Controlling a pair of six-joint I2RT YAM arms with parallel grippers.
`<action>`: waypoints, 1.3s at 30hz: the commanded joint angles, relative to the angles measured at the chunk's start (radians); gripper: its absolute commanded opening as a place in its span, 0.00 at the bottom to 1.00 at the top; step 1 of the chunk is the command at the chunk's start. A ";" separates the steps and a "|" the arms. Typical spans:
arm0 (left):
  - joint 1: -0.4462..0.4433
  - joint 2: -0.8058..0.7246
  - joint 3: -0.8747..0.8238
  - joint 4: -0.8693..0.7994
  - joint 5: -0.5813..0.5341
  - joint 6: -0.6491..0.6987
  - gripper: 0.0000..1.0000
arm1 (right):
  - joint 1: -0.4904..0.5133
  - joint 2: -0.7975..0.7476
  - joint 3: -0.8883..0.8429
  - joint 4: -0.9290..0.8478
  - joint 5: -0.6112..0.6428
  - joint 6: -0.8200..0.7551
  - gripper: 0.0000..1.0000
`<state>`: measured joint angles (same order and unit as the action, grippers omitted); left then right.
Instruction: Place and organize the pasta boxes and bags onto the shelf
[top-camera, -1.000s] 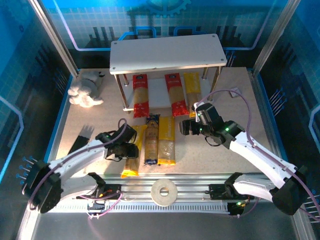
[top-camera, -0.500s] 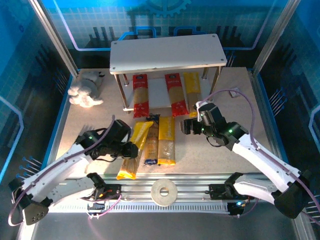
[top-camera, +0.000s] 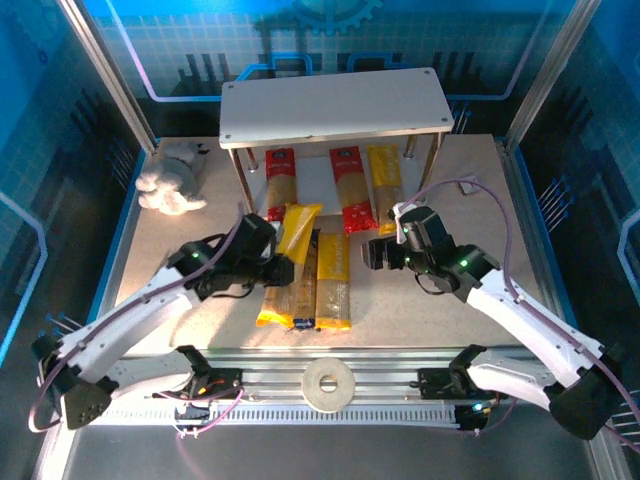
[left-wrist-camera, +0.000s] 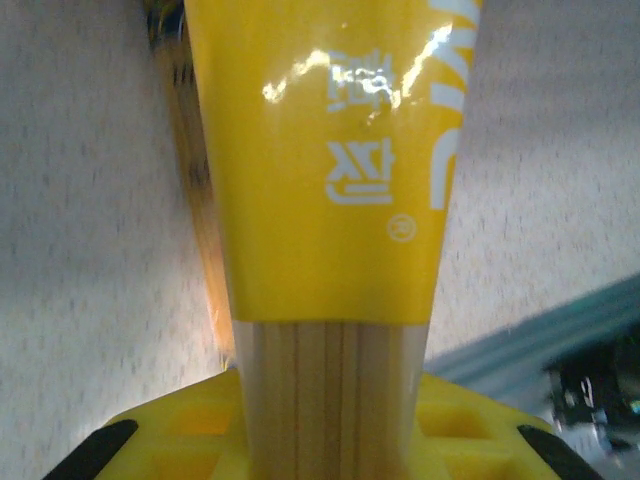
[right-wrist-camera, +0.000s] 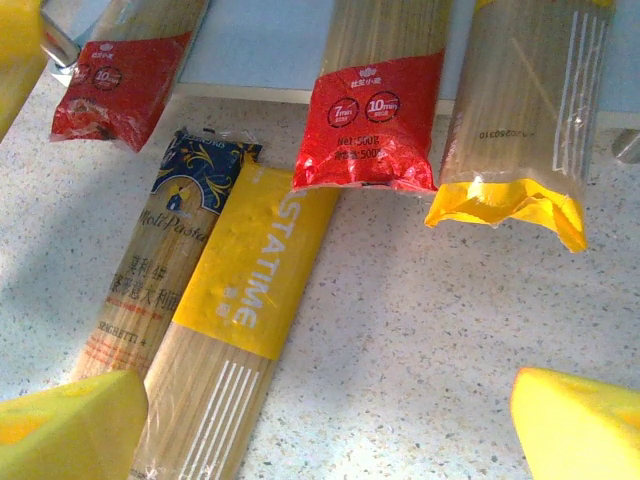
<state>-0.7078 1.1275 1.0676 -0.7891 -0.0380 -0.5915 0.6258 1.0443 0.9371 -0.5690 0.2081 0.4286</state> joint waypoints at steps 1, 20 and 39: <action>0.019 0.058 0.117 0.291 -0.139 0.095 0.00 | -0.013 -0.035 0.048 -0.034 0.019 -0.036 0.94; 0.165 0.618 0.491 0.461 -0.188 0.121 0.00 | -0.073 -0.060 0.075 -0.084 -0.022 -0.080 0.95; 0.212 0.828 0.663 0.392 -0.281 0.097 0.00 | -0.154 -0.051 0.045 -0.075 -0.080 -0.091 0.95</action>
<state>-0.5354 1.9343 1.6588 -0.4919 -0.2928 -0.4911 0.4881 0.9928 0.9882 -0.6392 0.1486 0.3534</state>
